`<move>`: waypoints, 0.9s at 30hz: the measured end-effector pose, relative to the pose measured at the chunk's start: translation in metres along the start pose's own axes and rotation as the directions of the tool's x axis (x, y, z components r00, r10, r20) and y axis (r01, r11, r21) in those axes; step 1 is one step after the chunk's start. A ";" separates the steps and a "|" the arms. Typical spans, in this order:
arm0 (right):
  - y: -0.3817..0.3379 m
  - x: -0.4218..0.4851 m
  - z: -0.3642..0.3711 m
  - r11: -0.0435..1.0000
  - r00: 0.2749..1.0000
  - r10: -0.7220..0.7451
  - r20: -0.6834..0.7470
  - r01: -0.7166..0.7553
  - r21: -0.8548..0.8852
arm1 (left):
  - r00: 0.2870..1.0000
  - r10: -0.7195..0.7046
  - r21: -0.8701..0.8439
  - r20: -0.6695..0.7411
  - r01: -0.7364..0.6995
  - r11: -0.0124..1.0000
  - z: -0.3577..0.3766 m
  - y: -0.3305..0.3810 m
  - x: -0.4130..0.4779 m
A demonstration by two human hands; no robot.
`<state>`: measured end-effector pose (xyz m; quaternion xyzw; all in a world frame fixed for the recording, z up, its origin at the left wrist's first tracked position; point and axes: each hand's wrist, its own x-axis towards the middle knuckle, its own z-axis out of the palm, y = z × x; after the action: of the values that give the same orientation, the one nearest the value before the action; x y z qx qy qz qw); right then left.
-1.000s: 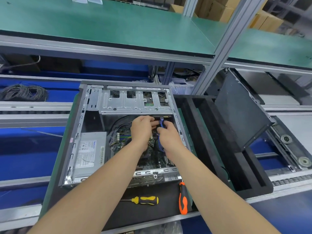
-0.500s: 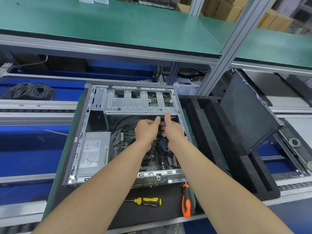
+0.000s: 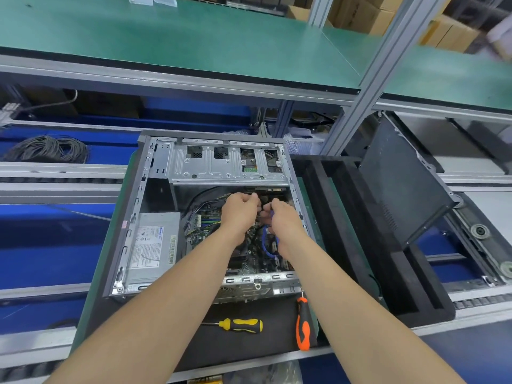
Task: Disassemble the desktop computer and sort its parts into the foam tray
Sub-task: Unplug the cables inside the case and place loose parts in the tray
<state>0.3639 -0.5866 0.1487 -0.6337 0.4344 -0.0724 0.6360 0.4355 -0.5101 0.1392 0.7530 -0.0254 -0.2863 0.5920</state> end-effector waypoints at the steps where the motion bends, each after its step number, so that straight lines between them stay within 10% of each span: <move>1: -0.002 -0.004 -0.002 0.997 0.998 -0.060 0.037 0.061 -0.036 | 0.998 -0.015 -0.012 0.056 0.016 1.000 -0.002 0.000 -0.001; 10: -0.045 -0.027 -0.046 0.792 0.864 -0.454 0.217 0.503 -0.347 | 0.824 0.039 0.373 0.566 -0.298 0.879 -0.009 0.001 -0.023; 14: -0.054 -0.033 -0.064 0.691 0.813 -0.506 0.287 0.582 -0.430 | 0.759 0.090 0.596 0.645 -0.573 0.562 0.001 -0.003 -0.031; 20: -0.056 -0.037 -0.080 0.789 0.818 -0.445 0.364 0.550 -0.274 | 0.817 0.062 0.816 0.573 -0.576 0.049 0.023 -0.003 -0.040; 27: -0.065 -0.019 -0.079 0.814 0.837 -0.430 0.338 0.522 -0.256 | 0.793 0.247 0.687 0.557 -0.607 0.400 -0.017 0.007 -0.027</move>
<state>0.3312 -0.6450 0.2283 -0.8259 0.1772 -0.0697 0.5307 0.4234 -0.4874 0.1589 0.8385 -0.4666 -0.2069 0.1906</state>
